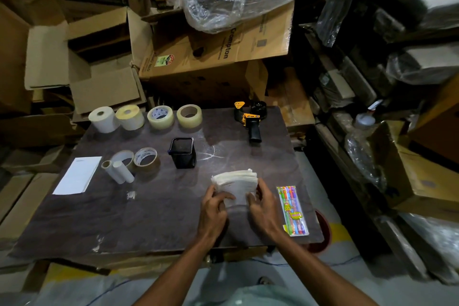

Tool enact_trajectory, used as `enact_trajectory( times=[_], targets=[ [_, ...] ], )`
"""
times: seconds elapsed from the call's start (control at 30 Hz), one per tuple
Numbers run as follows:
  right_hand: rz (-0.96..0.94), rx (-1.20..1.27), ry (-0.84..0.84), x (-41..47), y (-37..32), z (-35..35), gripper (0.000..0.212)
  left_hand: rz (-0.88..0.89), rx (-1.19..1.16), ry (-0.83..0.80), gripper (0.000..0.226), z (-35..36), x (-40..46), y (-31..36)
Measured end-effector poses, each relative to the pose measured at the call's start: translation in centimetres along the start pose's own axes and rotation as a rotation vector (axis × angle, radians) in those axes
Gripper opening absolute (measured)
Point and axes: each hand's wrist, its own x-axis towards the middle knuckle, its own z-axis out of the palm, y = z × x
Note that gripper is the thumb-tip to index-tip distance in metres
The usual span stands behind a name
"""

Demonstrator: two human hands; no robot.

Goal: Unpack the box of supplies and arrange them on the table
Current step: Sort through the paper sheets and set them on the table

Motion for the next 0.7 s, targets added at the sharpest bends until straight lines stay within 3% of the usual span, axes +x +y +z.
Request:
enact_trajectory(
  times=[0.2,0.37,0.5,0.63,0.7],
  targets=[
    [-0.033,-0.062,0.032,-0.9,2.2,0.4,0.059,-0.074,0.072,-0.13,0.035,1.3,-0.4,-1.6],
    [-0.005,-0.097,0.069,-0.5,3.0,0.8,0.036,-0.035,0.018,-0.089,0.031,1.0,0.1,-1.2],
    [-0.066,-0.036,0.076,0.2,2.2,0.4,0.039,-0.006,-0.05,-0.036,0.029,0.3,0.6,-1.1],
    [-0.257,-0.254,-0.071,1.1,3.2,0.2,0.009,-0.051,-0.058,-0.027,0.027,0.5,0.5,-1.3],
    [-0.294,-0.346,-0.158,1.2,4.6,0.3,0.012,-0.076,-0.013,-0.071,0.028,0.9,0.1,-2.0]
  ],
)
